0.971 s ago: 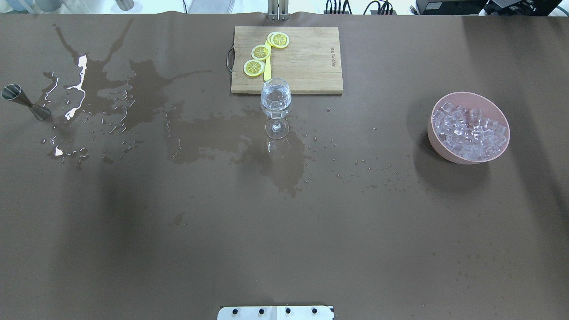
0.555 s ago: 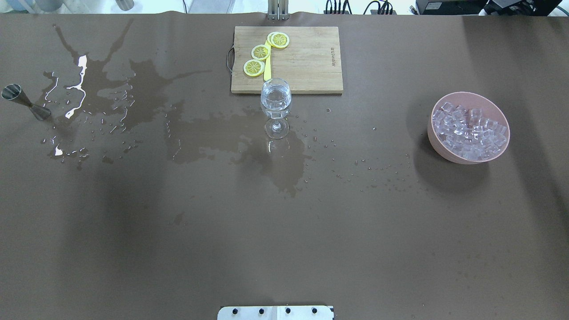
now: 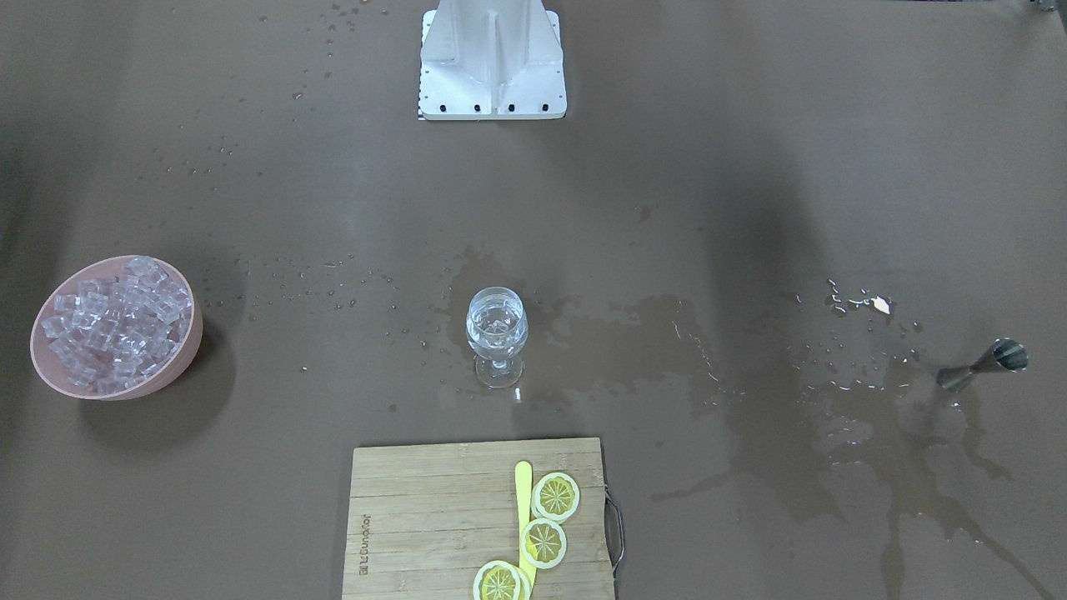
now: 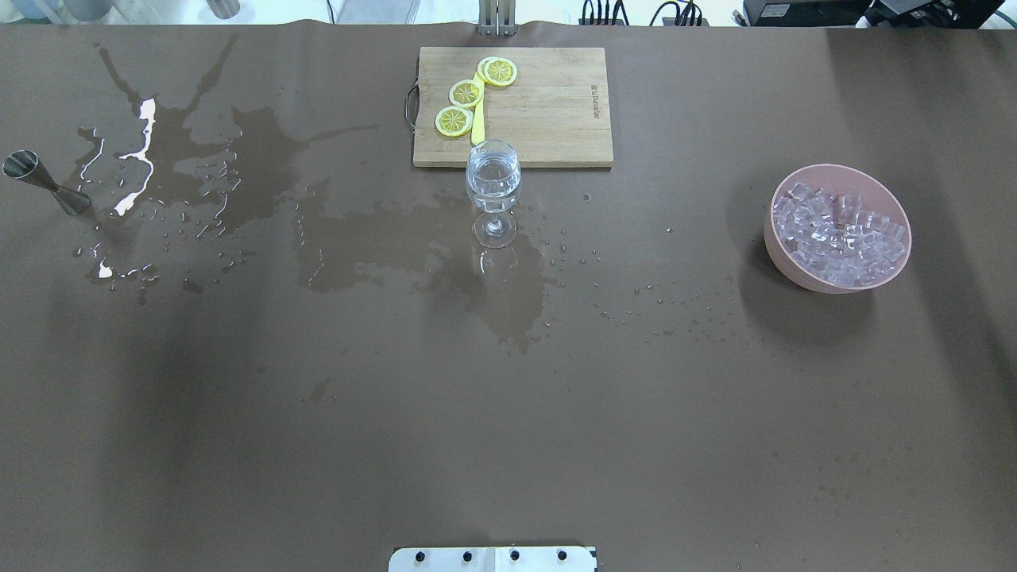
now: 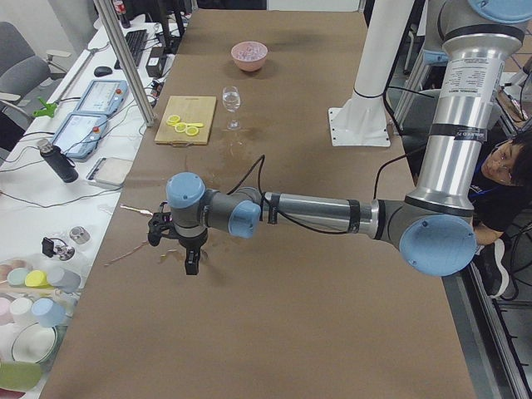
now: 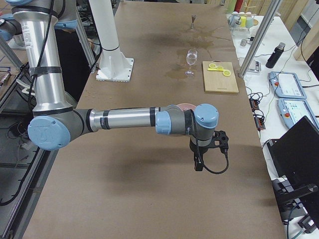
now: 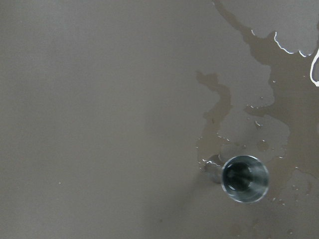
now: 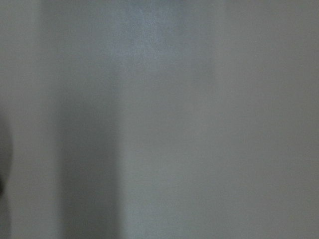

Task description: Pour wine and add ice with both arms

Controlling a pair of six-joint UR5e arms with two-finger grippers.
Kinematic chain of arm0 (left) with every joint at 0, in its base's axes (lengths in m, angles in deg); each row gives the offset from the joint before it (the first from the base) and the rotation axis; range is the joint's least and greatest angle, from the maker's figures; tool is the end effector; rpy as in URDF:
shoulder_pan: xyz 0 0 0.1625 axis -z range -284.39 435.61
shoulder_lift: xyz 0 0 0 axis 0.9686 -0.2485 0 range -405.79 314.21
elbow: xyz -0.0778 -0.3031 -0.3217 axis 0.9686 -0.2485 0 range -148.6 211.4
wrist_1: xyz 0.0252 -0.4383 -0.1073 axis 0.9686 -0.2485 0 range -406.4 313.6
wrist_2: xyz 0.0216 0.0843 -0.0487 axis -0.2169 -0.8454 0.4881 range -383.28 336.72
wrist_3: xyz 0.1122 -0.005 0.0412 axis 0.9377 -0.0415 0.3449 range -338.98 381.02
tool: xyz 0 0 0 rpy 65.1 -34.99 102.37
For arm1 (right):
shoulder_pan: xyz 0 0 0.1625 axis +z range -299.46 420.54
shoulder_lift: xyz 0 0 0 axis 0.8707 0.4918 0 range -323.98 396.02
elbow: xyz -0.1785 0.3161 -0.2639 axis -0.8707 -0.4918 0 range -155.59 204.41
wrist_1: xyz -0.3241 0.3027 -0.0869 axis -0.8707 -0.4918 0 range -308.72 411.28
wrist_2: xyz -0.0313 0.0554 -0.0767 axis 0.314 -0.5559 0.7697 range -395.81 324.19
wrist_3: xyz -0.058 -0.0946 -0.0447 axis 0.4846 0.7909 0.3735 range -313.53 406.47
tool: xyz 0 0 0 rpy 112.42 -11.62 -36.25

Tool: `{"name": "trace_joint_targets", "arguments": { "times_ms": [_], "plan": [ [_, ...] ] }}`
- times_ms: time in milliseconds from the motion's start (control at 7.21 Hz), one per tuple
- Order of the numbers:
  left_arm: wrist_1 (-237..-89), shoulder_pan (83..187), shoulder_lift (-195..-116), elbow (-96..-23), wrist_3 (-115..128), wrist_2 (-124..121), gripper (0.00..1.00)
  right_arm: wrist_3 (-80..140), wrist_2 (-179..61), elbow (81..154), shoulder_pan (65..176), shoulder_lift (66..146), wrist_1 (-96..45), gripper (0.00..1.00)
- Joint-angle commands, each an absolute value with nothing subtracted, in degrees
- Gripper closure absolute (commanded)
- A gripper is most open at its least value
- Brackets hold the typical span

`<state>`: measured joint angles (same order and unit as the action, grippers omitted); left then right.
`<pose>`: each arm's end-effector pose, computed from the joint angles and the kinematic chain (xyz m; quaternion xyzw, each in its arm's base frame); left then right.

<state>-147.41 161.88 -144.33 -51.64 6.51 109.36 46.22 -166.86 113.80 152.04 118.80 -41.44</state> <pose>-0.0122 -0.6169 0.6586 0.0436 0.3730 -0.0472 0.9256 0.0702 -0.5892 0.6413 0.0356 -0.3501 0.0024 0.9360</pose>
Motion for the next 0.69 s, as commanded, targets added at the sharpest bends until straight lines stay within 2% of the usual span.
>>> {"name": "trace_joint_targets", "arguments": {
  "times_ms": [0, 555],
  "plan": [
    [-147.4, 165.9, -143.8, -47.7, 11.6, 111.8, 0.04, 46.1, -166.9, 113.7, 152.0, 118.7, -41.4, 0.0],
    [-147.9, 166.2, -135.8, -52.2, 11.8, 112.0, 0.03, 46.0, -166.9, 113.7, 152.0, 118.7, -41.4, 0.0]
  ]
}}
